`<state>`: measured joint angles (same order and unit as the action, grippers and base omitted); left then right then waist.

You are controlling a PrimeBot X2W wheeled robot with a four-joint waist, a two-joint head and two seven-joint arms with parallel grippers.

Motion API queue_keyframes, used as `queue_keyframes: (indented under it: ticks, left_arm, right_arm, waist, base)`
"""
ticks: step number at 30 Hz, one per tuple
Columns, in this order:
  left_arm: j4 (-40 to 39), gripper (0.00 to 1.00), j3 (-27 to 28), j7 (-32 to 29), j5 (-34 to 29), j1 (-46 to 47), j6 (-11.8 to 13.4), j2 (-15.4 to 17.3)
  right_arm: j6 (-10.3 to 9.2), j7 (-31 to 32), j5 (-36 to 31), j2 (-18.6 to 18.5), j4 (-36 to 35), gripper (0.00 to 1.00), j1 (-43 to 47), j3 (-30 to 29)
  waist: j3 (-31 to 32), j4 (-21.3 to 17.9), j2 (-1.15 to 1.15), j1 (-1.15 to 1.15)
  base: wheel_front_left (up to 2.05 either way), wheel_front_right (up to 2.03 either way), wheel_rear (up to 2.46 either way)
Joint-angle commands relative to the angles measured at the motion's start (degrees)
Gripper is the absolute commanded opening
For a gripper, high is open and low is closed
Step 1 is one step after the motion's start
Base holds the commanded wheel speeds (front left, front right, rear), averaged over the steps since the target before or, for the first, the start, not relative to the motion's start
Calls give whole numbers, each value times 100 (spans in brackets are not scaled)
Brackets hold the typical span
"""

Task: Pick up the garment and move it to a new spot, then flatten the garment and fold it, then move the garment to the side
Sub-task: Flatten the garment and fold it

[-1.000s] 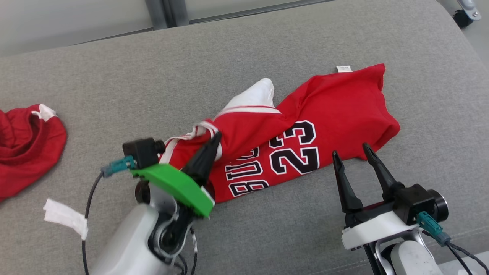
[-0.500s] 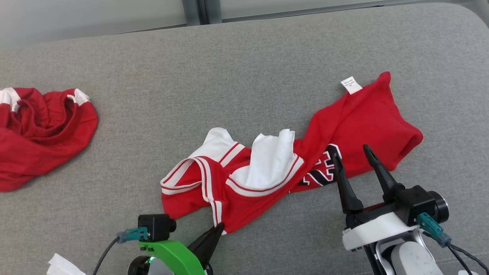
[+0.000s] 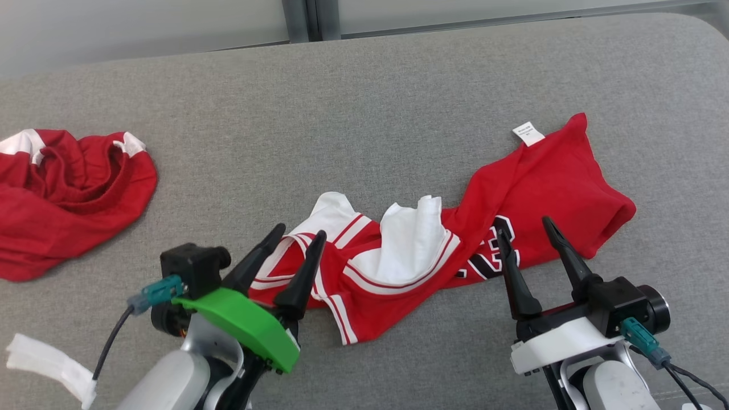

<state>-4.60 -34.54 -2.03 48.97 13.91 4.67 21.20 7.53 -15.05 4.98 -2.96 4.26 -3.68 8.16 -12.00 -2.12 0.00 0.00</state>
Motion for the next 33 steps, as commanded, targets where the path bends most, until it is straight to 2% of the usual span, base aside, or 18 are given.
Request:
queue_keyframes:
  ticks: [1, 7, 13, 18, 25, 33]
  left_arm:
    - [97, 100, -63, -60, -187, 218, 19, 64]
    - [987, 100, -546, -399, -612, 1156, -222, -296]
    - [2241, 100, -1036, -667, -905, 1958, -478, -847]
    - [3227, 100, -1241, -579, -1121, 2465, -594, -1225]
    - [4217, 100, -1442, -507, -1250, 2844, -717, -1502]
    - [5090, 100, -1651, -388, -1386, 3106, -709, -1694]
  right_arm:
    - [-8, -20, -27, -11, 22, 100, 7, 33]
    - [-8, -20, 29, -9, 22, 100, -125, 185]
    - [-8, -20, 6, -42, -23, 100, -190, 171]
    - [-8, -20, -10, -42, -47, 100, -256, 174]
    - [-8, -20, -27, -38, -57, 100, -269, 173]
    - [-8, -20, -57, -42, -48, 100, -300, 202]
  waist:
    - [7, -14, 0, 0]
    - [-69, -139, 0, 0]
    - [-281, -284, 0, 0]
    - [-442, -395, 0, 0]
    - [-536, -463, 0, 0]
    - [-594, -419, 0, 0]
  base:
    - [0, 0, 0]
    - [0, 0, 0]
    - [0, 0, 0]
    - [0, 0, 0]
    - [0, 0, 0]
    - [0, 0, 0]
